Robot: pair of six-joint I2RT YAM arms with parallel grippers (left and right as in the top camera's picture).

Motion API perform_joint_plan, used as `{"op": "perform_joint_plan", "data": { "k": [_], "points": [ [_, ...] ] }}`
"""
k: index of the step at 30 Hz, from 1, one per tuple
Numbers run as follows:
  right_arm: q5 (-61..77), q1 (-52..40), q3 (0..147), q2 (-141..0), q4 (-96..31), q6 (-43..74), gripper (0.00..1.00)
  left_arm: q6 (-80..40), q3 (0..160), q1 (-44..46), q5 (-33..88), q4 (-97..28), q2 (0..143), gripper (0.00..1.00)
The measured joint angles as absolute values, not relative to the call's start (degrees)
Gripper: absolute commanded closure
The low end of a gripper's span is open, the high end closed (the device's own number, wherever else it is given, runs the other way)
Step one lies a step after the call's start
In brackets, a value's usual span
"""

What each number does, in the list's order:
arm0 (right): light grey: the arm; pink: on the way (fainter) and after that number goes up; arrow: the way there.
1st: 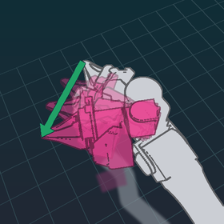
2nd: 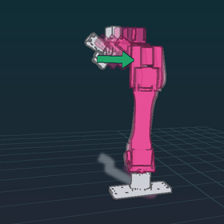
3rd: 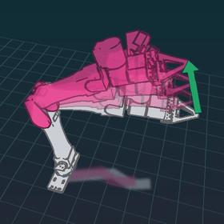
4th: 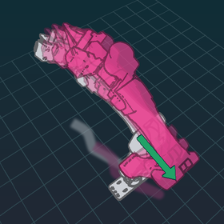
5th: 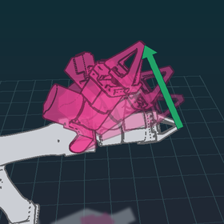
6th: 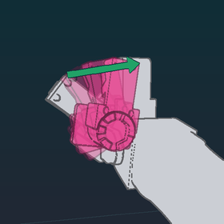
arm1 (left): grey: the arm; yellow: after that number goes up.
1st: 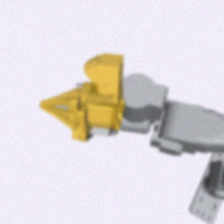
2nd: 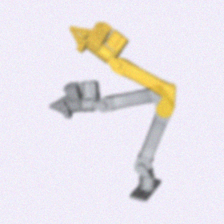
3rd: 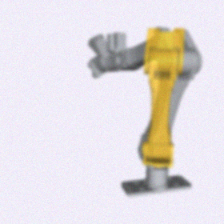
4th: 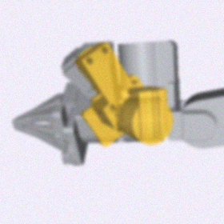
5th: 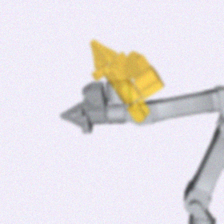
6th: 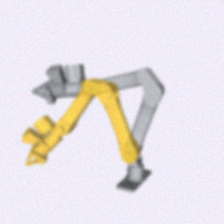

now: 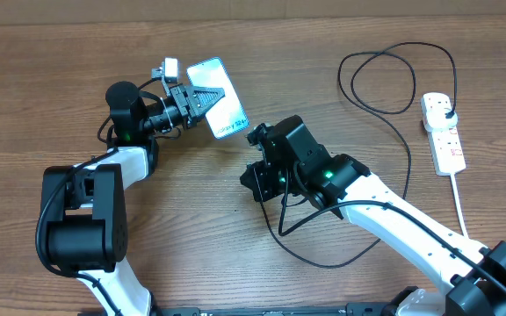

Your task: Plug charger to phone and switch on socket

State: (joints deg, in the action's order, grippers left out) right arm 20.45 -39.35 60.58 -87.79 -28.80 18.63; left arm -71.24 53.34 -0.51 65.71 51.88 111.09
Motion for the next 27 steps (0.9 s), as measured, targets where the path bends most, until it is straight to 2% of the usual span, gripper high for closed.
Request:
{"op": "perform_joint_plan", "data": {
  "k": [3, 7, 13, 21, 27],
  "points": [
    [15.5, -39.4, 60.3, -87.8, -28.3, 16.6, 0.31, -72.1, 53.3, -0.8, 65.7, 51.5, 111.1, 0.96],
    [10.9, -39.4, 60.3, -89.1, -26.1, 10.0, 0.16, -72.3, 53.3, -1.6, 65.0, 50.6, 111.1, 0.96],
    [6.8, -39.4, 60.3, -97.4, -22.6, 3.9, 0.19, -72.2, 53.4, -3.1, 63.2, 49.2, 111.1, 0.96],
    [3.4, -39.4, 60.3, -103.8, -19.7, 1.7, 0.4, -68.2, 53.4, -5.1, 61.1, 41.8, 111.1, 0.96],
    [0.5, -40.8, 60.3, -106.2, -18.6, 1.5, 0.41, -64.9, 53.4, -5.5, 60.6, 40.2, 111.1, 0.96]
  ]
}}
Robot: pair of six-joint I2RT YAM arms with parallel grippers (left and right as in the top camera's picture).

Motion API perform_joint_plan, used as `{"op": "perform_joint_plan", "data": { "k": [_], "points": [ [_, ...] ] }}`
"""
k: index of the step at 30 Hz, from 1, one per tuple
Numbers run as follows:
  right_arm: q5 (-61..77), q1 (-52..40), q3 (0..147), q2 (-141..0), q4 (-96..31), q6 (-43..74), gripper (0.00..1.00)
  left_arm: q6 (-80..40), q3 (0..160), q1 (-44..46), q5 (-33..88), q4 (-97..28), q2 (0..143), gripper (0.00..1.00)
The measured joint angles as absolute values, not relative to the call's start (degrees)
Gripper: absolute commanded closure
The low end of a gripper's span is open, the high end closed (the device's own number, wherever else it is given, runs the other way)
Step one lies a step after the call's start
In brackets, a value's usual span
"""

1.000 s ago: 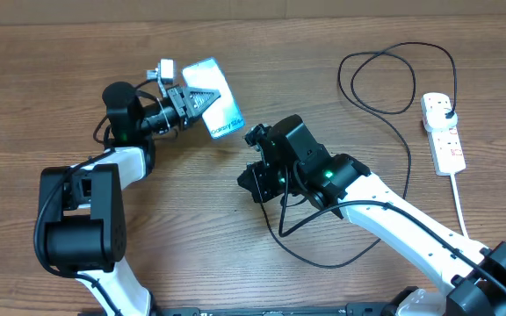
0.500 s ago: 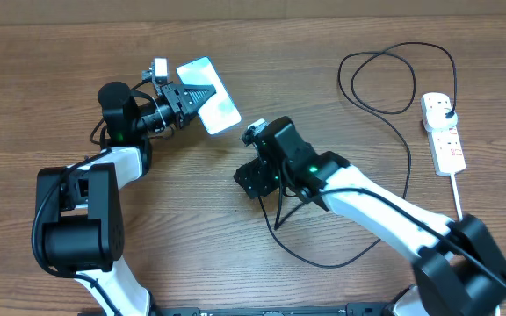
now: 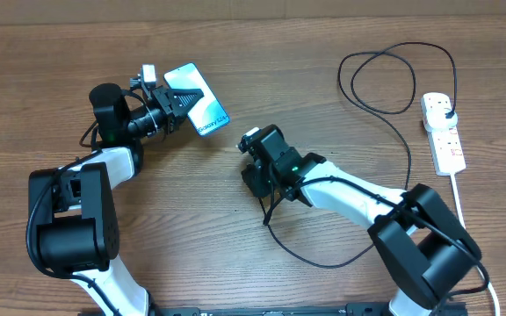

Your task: Plug charger to phone and switch on socket

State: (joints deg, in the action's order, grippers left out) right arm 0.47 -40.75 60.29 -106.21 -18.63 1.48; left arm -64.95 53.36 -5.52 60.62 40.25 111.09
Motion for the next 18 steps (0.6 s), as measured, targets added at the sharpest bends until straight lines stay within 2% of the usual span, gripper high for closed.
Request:
{"op": "perform_joint_plan", "data": {
  "k": [5, 9, 18],
  "points": [
    [-3.9, -44.3, 60.3, -107.9, -18.1, 1.4, 0.43, -63.9, 53.4, -5.7, 60.6, 40.2, 111.1, 0.96],
    [-5.8, -45.5, 60.3, -108.8, -17.5, 1.4, 0.5, -63.3, 53.4, -6.1, 60.5, 38.5, 111.1, 0.96],
    [-6.7, -45.5, 60.8, -110.3, -14.3, 2.2, 0.89, -61.8, 53.4, -7.3, 60.4, 36.8, 111.1, 0.96]
  ]
}}
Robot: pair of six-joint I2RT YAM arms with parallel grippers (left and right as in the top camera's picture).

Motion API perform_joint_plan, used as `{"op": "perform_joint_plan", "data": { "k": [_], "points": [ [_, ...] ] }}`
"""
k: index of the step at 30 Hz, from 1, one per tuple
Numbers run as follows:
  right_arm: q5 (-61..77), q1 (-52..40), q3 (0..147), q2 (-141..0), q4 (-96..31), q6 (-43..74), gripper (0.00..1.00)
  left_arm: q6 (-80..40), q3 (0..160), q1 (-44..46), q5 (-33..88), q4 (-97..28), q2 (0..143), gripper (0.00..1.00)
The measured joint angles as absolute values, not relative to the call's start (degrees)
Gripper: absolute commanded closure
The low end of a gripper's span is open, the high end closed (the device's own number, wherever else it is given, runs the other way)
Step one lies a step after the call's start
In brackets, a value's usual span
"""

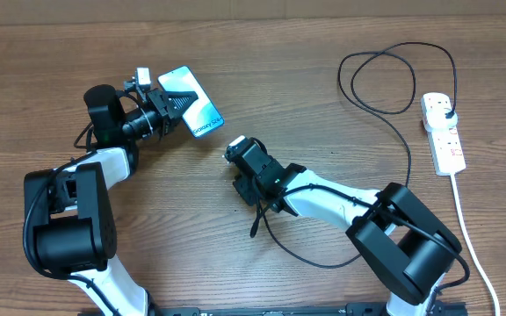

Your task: Plug charger to phone and switch on socket

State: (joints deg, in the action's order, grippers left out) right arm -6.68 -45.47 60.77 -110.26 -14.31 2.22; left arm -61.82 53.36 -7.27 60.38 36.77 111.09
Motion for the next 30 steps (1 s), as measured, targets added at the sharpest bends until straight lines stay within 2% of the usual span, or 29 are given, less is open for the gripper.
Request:
{"op": "perform_joint_plan", "data": {
  "k": [2, 8, 16, 26, 30],
  "points": [
    [-6.9, -45.3, 60.9, -110.5, -13.9, 2.6, 0.96, -61.5, 53.4, -7.3, 60.4, 36.8, 111.1, 0.96],
    [-6.9, -44.6, 61.7, -110.9, -15.1, 3.7, 0.96, -61.0, 53.4, -7.3, 60.4, 36.0, 111.1, 0.96],
    [-5.0, -43.2, 65.9, -109.8, -29.5, 8.0, 0.96, -59.4, 53.4, -7.3, 60.5, 32.7, 111.1, 0.96],
    [19.6, -36.7, 64.2, -95.4, -27.1, 11.1, 0.96, -59.4, 53.4, -7.3, 63.4, 32.6, 111.1, 0.96],
    [32.3, -34.1, 62.3, -94.2, -22.9, 11.9, 0.96, -60.0, 53.4, -7.3, 66.2, 34.6, 111.1, 0.96]
  ]
}}
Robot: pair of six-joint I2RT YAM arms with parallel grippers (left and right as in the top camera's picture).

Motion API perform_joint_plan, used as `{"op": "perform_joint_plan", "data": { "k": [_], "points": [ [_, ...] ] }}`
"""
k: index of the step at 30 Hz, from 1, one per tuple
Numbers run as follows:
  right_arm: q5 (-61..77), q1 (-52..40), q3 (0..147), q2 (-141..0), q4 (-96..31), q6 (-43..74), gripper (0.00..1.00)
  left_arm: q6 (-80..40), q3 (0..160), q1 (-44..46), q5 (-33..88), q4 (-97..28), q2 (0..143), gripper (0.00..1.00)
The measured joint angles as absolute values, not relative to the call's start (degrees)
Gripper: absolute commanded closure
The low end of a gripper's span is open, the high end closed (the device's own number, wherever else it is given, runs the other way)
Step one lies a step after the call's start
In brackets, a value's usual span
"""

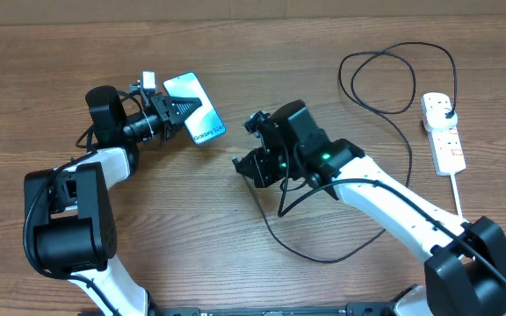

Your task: Plug charger to phone and switch on socket

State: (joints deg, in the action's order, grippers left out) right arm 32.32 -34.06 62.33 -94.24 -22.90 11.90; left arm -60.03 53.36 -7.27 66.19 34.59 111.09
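Note:
My left gripper point(176, 111) is shut on a light blue phone point(197, 114), holding it just above the table at the upper left, its lower end facing right. A short gap to the phone's right, my right gripper point(243, 164) points left, shut on the end of the black charger cable point(275, 235). The connector itself is hidden by the fingers. The cable loops across the table to a plug in the white power strip point(446, 140) at the far right. The strip's switch is too small to read.
The cable makes a wide loop point(393, 81) at the back right and another slack curve point(323, 262) near the front. The strip's white lead point(460, 211) runs toward the front right edge. The wooden table point(148, 219) carries nothing else.
My right wrist has shifted to the right and slightly up, its fingers still aimed at the phone. The phone in my left gripper has barely moved.
At first my left gripper held the phone nearer the middle with my right gripper just right of it. The phone then stood further left and my right gripper had followed with the cable. Now the right wrist sits back to the right, a small gap from the phone.

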Motion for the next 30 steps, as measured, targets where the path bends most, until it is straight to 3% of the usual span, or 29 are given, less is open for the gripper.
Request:
{"op": "perform_joint_plan", "data": {
  "k": [11, 30],
  "points": [
    [52.2, -29.6, 51.6, -94.4, -3.9, 21.8, 0.96, -71.5, 53.4, -5.4, 72.6, 49.1, 111.1, 0.96],
    [55.5, -26.5, 50.9, -94.4, 5.4, 30.9, 0.96, -75.1, 53.4, -0.8, 74.4, 49.8, 111.1, 0.96]
  ]
}}
